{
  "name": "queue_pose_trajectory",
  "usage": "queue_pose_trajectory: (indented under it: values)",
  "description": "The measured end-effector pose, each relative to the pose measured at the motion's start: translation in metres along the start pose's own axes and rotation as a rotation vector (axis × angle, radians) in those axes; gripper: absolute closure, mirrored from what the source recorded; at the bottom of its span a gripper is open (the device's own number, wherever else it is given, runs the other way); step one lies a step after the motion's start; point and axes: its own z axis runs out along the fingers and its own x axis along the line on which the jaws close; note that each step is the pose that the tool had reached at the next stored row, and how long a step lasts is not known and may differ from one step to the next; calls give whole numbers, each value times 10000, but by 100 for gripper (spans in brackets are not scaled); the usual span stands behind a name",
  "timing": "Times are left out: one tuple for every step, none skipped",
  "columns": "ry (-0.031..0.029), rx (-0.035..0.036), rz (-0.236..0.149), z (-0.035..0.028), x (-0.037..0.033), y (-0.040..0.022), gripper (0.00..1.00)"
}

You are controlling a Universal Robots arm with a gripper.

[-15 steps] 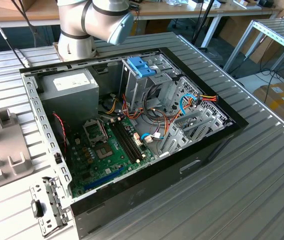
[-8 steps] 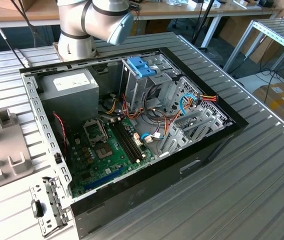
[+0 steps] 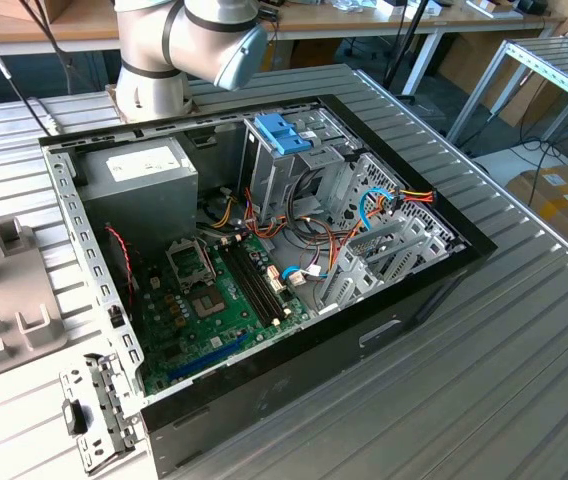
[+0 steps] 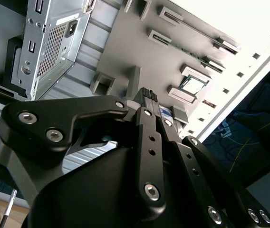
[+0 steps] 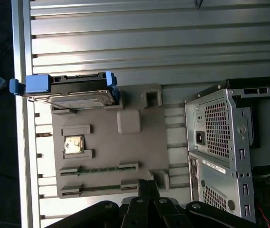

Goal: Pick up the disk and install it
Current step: 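Reach for the disk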

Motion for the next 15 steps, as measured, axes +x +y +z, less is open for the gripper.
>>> queue_pose_trajectory:
  values:
    - [2,1,0,0,7,-1,89]
    - [1,1,0,0,14,-1,89]
    - [1,1,0,0,19,-1,89]
    - [1,1,0,0,24,-2,89]
    - [2,1,0,-1,28,-2,89]
    - [2,1,0,0,31,-2,89]
    - [1,1,0,0,35,-3,89]
    - [1,1,0,0,38,-3,89]
    - [2,2,0,0,43,-3,89]
    - [1,1,0,0,46,-3,89]
    - [1,1,0,0,51,-4,89]
    - [1,1,0,0,54,-4,89]
    - [1,1,0,0,58,-4,89]
    - [1,1,0,0,62,-5,89]
    - [1,1,0,0,66,-5,89]
